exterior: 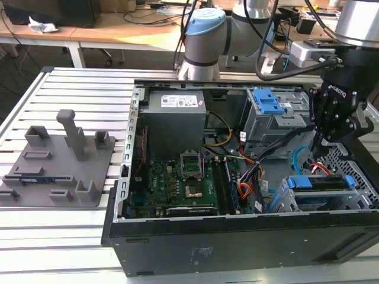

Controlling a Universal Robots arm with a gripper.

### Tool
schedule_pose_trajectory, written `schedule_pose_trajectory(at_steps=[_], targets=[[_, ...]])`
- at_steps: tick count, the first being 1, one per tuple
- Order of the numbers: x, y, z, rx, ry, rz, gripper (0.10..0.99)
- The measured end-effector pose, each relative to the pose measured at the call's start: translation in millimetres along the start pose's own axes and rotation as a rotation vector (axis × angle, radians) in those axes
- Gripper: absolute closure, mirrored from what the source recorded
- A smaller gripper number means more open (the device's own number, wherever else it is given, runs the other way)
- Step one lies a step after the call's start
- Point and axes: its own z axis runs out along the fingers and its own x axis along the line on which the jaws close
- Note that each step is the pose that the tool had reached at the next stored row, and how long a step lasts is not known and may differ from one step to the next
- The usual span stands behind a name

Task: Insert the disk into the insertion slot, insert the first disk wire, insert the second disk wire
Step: 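Insert the second disk wire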

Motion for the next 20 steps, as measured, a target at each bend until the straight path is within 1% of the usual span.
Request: schedule_pose_trajectory(at_steps=[3,4,6,7,8,11,13,14,15,16,20], targets=[[5.7,0.0,1.4,-0.001,-0.0241,0.002,0.925],[10.1,-0.1,2.3,-0.001,-0.0398,0.003,0.925],[16.4,-0.5,3.6,-0.002,-0.0604,0.004,0.925],[18.5,-0.7,4.1,-0.002,-0.0672,0.004,0.925],[21.8,-1.1,4.8,-0.002,-0.0770,0.004,0.925],[27.7,-1.7,6.2,-0.002,-0.0994,0.005,0.925],[31.0,-1.9,7.0,-0.003,-0.1264,0.006,0.925],[32.4,-2.0,7.3,-0.003,-0.1417,0.006,0.925],[35.2,-2.1,7.8,-0.004,-0.1620,0.007,0.925],[37.7,-2.2,8.3,-0.004,-0.1736,0.007,0.925],[38.3,-2.2,8.4,-0.004,-0.1746,0.007,0.925]])
